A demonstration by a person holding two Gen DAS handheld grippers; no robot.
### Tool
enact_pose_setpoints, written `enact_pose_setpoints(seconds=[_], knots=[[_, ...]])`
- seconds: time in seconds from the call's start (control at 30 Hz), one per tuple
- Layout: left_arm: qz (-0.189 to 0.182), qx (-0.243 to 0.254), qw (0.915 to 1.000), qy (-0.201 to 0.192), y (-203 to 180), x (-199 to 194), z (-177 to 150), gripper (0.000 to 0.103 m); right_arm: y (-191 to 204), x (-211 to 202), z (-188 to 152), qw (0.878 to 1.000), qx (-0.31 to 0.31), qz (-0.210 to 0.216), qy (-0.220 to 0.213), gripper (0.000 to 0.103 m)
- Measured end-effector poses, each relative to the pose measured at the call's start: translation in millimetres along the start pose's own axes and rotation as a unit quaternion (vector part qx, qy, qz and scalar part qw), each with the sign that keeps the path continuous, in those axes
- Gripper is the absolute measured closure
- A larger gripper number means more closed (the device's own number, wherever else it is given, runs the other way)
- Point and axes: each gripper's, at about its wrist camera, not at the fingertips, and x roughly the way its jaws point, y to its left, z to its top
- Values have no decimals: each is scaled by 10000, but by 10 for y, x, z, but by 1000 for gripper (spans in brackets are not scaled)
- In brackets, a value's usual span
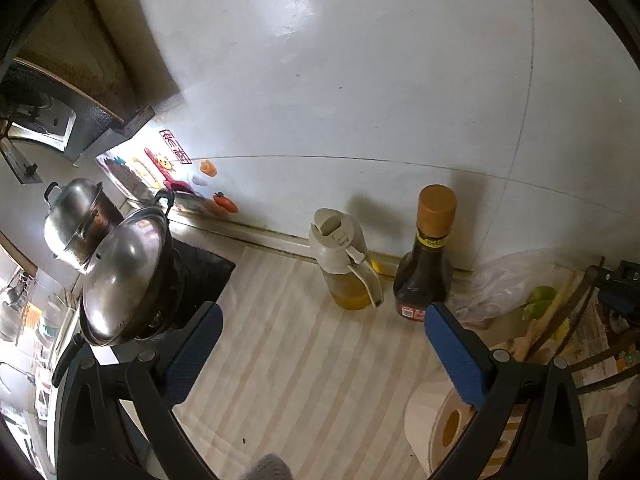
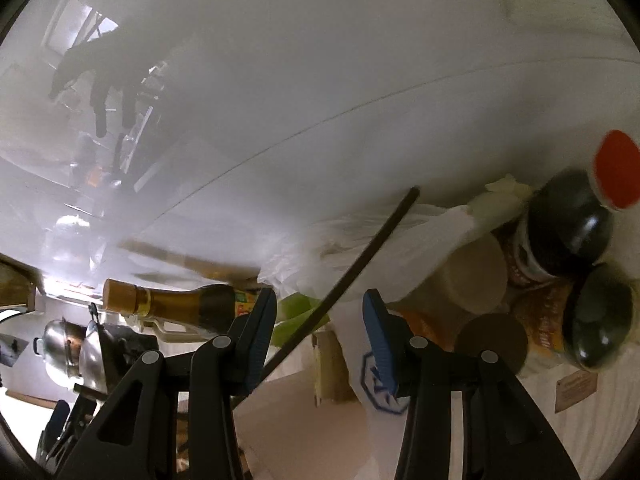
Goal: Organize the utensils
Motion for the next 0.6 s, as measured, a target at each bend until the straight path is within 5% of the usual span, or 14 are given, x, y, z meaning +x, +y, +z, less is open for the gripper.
enact_pose_setpoints(seconds=[0.07, 0.13, 0.6], knots=[[-10, 1, 10000, -4, 0, 20, 6, 0, 1, 61, 6, 10000, 37, -56, 33, 60], [-15, 6, 10000, -12, 4, 30, 12, 0, 21, 146, 18, 9999, 45, -115, 89, 79], [-322, 50, 9995, 60, 25, 64, -69, 0, 19, -163, -223, 9984, 164, 195, -506, 90]])
